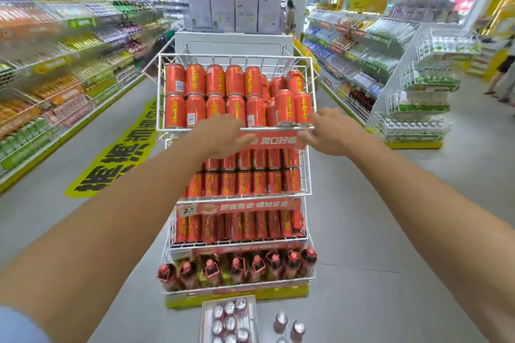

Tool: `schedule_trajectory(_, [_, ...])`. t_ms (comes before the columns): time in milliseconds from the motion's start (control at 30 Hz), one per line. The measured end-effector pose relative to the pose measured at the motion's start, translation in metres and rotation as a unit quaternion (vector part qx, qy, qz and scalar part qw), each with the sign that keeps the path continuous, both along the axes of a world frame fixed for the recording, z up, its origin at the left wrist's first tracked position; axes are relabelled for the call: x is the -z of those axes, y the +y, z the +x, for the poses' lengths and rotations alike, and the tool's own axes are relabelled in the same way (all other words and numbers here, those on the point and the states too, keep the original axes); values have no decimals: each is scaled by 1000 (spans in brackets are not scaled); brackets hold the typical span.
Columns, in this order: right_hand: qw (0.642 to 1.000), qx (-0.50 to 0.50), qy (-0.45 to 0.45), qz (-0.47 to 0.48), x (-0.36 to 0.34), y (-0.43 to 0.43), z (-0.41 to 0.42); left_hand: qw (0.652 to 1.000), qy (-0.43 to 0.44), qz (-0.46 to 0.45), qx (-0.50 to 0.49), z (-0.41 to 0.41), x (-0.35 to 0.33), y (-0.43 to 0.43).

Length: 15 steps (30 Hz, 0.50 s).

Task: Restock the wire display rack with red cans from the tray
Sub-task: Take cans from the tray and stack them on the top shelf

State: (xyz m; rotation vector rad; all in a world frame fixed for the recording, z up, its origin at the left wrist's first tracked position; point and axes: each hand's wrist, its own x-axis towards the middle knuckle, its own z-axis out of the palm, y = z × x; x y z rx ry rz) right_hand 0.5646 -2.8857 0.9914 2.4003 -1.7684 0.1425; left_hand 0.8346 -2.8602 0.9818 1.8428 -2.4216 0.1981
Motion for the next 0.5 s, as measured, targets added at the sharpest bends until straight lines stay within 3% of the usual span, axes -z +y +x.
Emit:
schedule_trajectory(300, [994,-88,9,70,80,49,113,992,37,77,-93,99,87,59])
schedule_trajectory(500, [977,-161,28,140,193,40,159,974,56,169,-141,125,202,68])
